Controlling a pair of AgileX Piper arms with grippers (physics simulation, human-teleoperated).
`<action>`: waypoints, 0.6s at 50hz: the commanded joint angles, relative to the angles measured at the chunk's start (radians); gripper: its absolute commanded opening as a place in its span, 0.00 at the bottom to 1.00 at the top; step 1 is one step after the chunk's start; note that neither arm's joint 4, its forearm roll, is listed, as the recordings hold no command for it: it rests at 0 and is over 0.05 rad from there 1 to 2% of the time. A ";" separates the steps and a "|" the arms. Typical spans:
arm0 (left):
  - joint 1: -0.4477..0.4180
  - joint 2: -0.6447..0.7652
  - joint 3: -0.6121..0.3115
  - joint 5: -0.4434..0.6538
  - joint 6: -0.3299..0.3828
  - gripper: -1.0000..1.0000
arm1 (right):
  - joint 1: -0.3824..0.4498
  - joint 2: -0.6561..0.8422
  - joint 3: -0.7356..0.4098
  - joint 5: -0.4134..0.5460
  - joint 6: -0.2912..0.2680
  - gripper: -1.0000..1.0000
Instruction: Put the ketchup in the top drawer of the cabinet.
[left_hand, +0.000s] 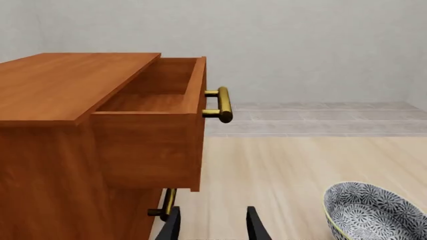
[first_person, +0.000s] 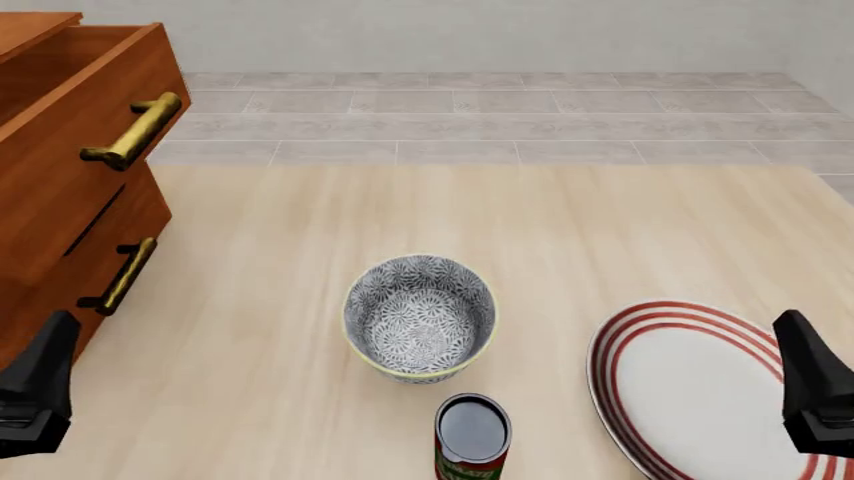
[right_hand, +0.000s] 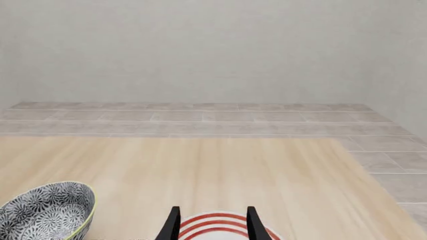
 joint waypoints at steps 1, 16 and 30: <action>-0.003 0.004 -0.009 0.017 -0.008 1.00 | 0.031 0.019 -0.003 -0.004 -0.026 1.00; -0.275 -0.002 -0.191 0.258 0.055 1.00 | 0.048 0.016 -0.003 -0.004 -0.034 1.00; -0.598 0.052 -0.307 0.440 0.104 1.00 | 0.069 0.025 -0.003 -0.008 -0.048 1.00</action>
